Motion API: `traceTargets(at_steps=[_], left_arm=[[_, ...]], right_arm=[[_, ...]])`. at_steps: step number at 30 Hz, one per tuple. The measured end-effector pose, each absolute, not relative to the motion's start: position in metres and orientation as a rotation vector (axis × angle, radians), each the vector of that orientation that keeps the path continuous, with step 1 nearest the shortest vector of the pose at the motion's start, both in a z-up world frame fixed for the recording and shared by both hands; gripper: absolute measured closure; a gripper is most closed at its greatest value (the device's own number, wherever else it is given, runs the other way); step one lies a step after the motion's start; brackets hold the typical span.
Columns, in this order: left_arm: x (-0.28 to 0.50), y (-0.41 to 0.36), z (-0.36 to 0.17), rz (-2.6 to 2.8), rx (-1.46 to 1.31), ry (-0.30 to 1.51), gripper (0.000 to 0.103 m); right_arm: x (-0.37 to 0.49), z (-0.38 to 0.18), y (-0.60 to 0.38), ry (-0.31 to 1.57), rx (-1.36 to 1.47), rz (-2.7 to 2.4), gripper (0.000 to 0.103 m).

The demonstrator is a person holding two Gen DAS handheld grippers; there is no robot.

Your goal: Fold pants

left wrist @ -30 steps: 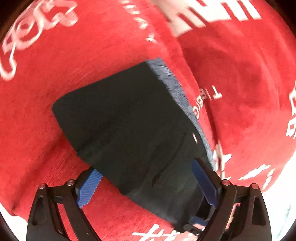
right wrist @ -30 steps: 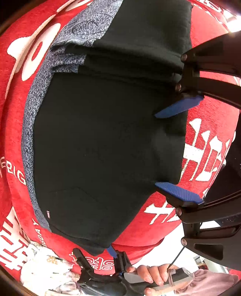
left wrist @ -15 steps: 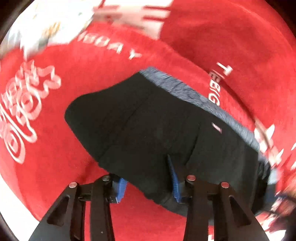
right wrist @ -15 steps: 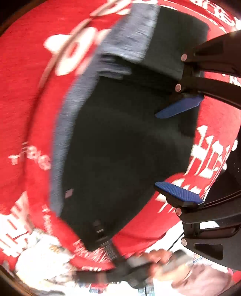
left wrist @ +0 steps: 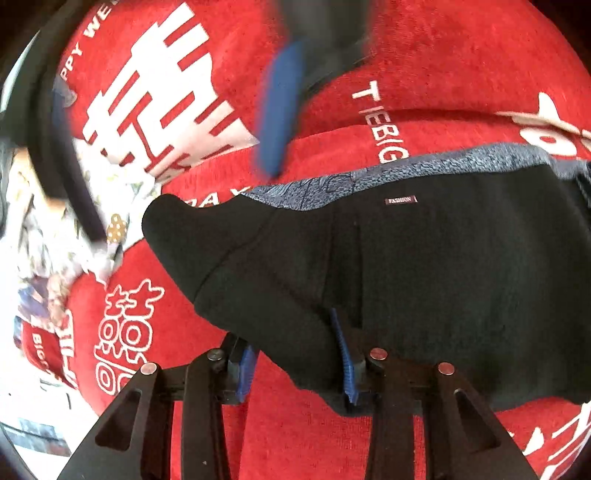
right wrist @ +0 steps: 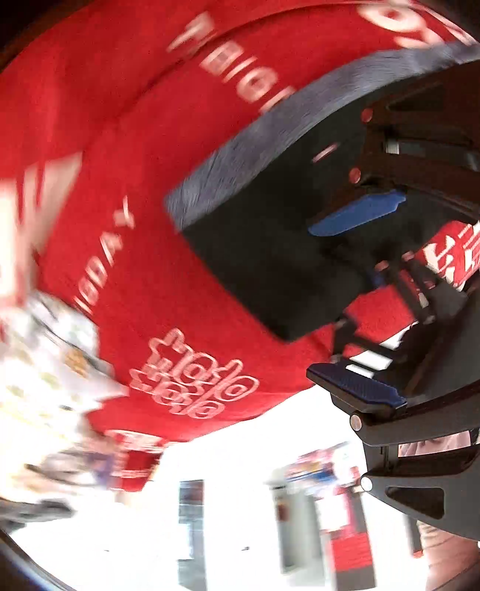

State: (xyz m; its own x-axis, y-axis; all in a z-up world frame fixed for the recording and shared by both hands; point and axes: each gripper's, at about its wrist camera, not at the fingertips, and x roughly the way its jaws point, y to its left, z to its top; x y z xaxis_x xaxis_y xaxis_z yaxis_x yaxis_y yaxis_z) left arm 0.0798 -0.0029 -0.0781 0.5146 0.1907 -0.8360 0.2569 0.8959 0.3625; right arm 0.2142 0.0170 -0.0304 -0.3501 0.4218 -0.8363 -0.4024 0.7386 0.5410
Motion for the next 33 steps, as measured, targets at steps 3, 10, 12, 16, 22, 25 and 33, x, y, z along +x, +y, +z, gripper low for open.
traceTargets(at_steps=[3,10,12,16,22,25,33], left_arm=[[0.078,-0.003,-0.077,-0.045,0.479,1.034,0.064],[0.070,-0.015,-0.072,-0.063,0.527,1.008,0.064],[0.069,-0.018,-0.061,-0.071,0.513,0.995,0.064],[0.066,-0.029,-0.025,-0.100,0.453,0.952,0.064],[0.053,-0.071,0.031,-0.185,0.435,0.869,0.064],[0.045,-0.101,0.056,-0.241,0.434,0.823,0.064],[0.017,-0.207,0.089,-0.434,0.473,0.735,0.064]], right_arm=[[0.211,-0.050,0.043,1.800,-0.069,0.899,0.027],[0.210,-0.081,0.034,1.867,-0.078,0.813,0.080],[0.211,-0.067,0.026,1.807,-0.046,0.814,0.082],[0.206,-0.035,-0.010,1.716,0.102,0.850,0.082],[0.191,0.018,-0.095,1.536,0.367,0.875,0.082],[0.175,0.044,-0.145,1.445,0.466,0.850,0.082],[0.114,0.079,-0.282,1.251,0.667,0.697,0.081]])
